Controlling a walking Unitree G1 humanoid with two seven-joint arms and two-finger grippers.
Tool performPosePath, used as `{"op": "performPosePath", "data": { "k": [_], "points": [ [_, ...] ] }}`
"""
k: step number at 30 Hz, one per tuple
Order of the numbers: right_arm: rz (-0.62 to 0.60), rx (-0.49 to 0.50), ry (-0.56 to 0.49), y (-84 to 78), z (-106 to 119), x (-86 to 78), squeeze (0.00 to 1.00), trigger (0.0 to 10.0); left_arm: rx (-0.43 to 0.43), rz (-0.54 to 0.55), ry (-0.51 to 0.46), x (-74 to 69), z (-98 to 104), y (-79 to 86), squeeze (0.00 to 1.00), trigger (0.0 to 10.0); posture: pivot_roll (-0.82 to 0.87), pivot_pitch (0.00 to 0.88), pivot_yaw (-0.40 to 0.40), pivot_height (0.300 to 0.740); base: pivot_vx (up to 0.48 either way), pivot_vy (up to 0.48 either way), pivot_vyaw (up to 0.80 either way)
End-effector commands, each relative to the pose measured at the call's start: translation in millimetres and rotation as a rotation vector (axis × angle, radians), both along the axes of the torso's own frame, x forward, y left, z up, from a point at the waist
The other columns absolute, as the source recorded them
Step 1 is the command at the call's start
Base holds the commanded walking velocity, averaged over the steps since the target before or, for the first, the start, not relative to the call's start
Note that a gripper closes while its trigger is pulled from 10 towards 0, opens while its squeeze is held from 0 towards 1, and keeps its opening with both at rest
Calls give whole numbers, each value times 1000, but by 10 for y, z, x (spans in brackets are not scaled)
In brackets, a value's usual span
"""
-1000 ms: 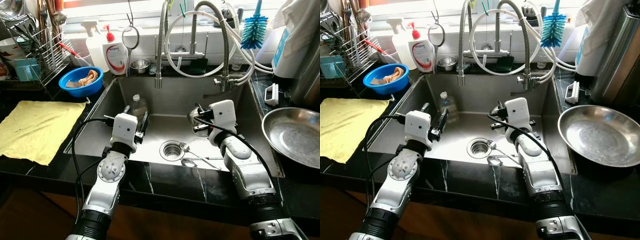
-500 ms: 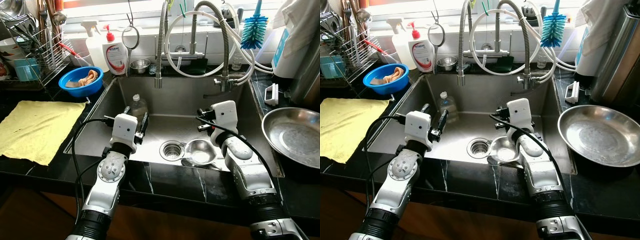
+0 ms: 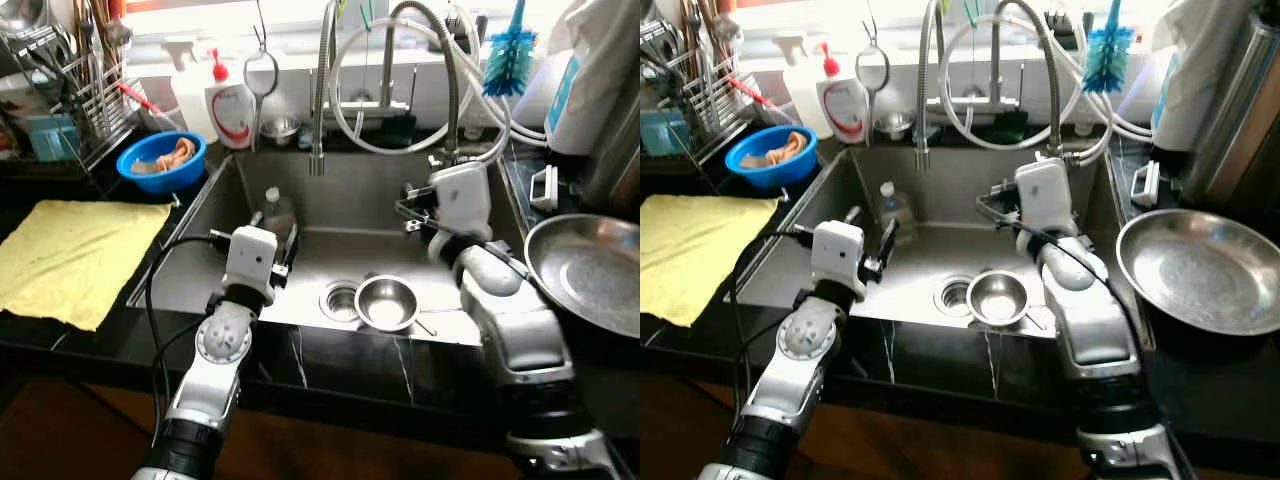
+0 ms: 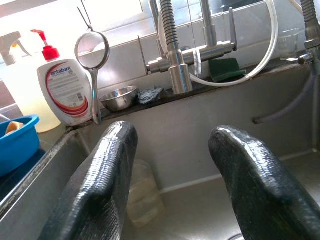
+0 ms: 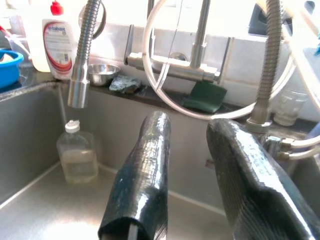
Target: Kitchen organization
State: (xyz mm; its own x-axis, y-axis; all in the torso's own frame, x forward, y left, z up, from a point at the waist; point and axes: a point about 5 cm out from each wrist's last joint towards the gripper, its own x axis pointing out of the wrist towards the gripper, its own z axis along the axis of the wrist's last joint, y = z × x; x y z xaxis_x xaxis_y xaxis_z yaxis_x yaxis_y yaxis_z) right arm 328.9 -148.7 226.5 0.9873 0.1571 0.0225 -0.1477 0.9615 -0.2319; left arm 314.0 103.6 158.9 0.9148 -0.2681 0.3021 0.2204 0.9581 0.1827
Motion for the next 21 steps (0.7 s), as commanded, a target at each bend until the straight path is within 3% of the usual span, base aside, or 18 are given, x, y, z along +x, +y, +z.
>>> {"op": "performPosePath", "data": {
  "k": [1, 6, 11, 15, 21],
  "points": [
    [4, -12, 22, 4, 0, -62, 0, 10000, 5, -12, 0, 7, 24, -22, 0, 10000, -263, 0, 110, 740, 0, 0, 0],
    [-52, 3, 65, -148, 28, -236, 0, 10000, -2, -14, 8, 14, 13, -38, 0, 10000, -282, 0, 103, 740, 0, 0, 0],
    [-233, 86, 54, -428, -58, -300, 0, 10000, -3, -11, 1, 37, 39, -28, 0, 10000, -280, 0, 99, 740, 0, 0, 0],
    [-207, 101, 96, -377, -171, -304, 0, 10000, 2, 0, 6, 49, 28, 0, 0, 10000, -275, 0, 93, 740, 0, 0, 0],
    [-149, 126, 19, -255, -362, -337, 0, 10000, -41, 45, -1, 42, 32, 61, 0, 10000, -260, 0, 90, 740, 0, 0, 0]
  ]
}}
